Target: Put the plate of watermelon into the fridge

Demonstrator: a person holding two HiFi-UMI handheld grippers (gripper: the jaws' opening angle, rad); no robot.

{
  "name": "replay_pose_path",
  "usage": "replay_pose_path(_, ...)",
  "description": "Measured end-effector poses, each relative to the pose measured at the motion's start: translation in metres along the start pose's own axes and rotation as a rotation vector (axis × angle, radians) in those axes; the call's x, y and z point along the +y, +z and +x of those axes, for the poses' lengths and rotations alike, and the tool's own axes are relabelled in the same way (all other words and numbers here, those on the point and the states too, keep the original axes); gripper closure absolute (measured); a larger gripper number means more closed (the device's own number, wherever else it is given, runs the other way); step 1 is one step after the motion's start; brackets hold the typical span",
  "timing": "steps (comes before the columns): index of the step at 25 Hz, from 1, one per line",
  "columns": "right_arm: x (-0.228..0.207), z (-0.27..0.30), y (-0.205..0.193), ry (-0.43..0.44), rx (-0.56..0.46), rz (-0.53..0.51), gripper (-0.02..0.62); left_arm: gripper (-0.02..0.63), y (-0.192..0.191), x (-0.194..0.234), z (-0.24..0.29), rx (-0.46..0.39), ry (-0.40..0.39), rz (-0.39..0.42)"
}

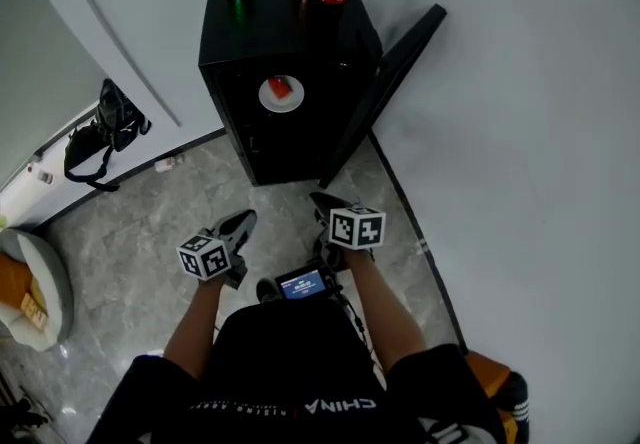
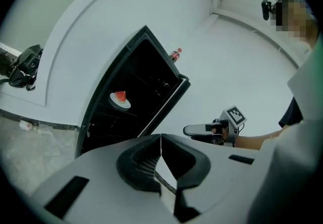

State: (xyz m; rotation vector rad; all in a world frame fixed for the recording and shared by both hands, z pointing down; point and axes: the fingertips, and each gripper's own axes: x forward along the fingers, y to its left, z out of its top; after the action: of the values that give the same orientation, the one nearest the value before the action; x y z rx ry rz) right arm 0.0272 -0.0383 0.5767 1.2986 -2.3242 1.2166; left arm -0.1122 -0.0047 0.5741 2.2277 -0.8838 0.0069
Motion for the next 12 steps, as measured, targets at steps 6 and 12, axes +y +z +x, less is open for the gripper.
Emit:
replay_pose_path(6,0.016,-0.032,-0.05,-0.067,-0.012,0.042,0.566,0.592,-0.037,-0.003,-0.043,0.046,-0.009,-0.022)
replay_pose_path(12,0.003,-0.066,-0.087,-0.133,-0.015,0.044,0.566,0.592,-0.073,-0.024,-0.046,0.074,-0.022,-0.012)
